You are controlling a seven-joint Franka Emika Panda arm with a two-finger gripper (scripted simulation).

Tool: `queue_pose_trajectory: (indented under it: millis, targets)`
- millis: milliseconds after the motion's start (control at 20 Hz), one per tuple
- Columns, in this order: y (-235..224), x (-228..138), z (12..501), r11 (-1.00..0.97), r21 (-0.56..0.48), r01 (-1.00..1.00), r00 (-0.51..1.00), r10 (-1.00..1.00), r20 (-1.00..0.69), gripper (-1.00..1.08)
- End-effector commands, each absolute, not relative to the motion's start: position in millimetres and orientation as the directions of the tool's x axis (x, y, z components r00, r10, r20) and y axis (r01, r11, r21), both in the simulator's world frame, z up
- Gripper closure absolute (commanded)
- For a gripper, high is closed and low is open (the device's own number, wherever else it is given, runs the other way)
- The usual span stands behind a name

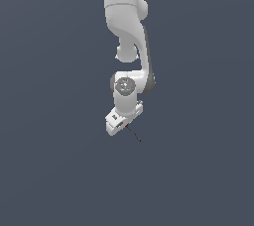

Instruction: Pick up the object and move it to a goal position.

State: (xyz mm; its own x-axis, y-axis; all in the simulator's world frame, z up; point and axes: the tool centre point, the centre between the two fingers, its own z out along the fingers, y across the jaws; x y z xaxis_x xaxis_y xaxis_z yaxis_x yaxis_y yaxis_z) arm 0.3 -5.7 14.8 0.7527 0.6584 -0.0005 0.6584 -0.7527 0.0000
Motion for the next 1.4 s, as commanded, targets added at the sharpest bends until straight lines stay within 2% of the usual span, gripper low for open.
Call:
queue_pose_trajectory:
  millis: [0, 500, 1350]
  targets:
    - [-5.4, 0.4, 14.7, -0.752, 0.0, 0.659, 0.752, 0.659, 0.0, 1.08]
    - [24.4, 5.8, 41.3, -0.753, 0.0, 0.658, 0.753, 0.658, 0.0, 1.08]
    - [170.8, 36.1, 170.5, -0.752, 0.0, 0.659, 0.752, 0.659, 0.0, 1.08]
